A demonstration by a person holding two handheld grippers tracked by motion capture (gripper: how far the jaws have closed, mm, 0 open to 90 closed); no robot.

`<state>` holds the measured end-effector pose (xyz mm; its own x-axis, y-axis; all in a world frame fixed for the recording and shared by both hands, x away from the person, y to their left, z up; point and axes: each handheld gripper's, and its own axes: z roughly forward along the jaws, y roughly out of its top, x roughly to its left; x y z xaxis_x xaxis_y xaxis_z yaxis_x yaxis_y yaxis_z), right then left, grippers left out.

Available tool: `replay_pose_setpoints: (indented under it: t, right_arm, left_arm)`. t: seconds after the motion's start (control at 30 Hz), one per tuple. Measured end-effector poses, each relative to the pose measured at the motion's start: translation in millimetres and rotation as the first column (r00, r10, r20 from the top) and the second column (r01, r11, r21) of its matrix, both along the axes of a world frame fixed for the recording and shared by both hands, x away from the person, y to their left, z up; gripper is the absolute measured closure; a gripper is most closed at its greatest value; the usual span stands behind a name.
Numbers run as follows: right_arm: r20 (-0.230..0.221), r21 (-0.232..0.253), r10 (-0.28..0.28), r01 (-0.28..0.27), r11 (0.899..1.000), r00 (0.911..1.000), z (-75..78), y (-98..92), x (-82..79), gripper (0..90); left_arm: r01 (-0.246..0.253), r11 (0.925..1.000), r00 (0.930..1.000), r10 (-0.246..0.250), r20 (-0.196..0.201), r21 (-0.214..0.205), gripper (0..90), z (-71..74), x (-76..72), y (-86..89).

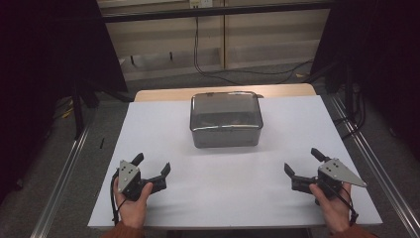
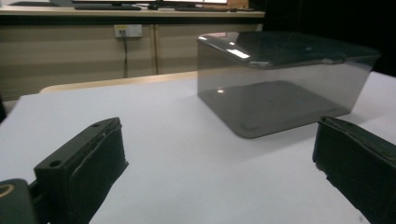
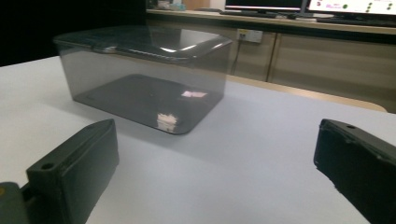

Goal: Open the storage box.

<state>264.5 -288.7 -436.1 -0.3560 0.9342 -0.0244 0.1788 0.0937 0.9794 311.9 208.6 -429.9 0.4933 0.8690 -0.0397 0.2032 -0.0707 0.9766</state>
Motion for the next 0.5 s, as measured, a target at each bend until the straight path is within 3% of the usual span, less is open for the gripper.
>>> replay_pose_setpoints:
  t: [0.27,0.5]
  right_arm:
    - [-0.024,-0.025,0.062,-0.063,0.998,0.9978,-1.2,14.9,8.2,2.8]
    - [-0.045,0.013,0.134,-0.133,0.991,0.99,-0.8,30.2,16.5,1.0]
  left_arm:
    - [0.008,1.0,0.9998,-0.008,-0.017,0.003,2.2,-1.7,1.7,-2.8]
    - [0.023,0.9997,0.9997,-0.023,-0.011,0.01,2.2,-1.6,1.3,-5.3]
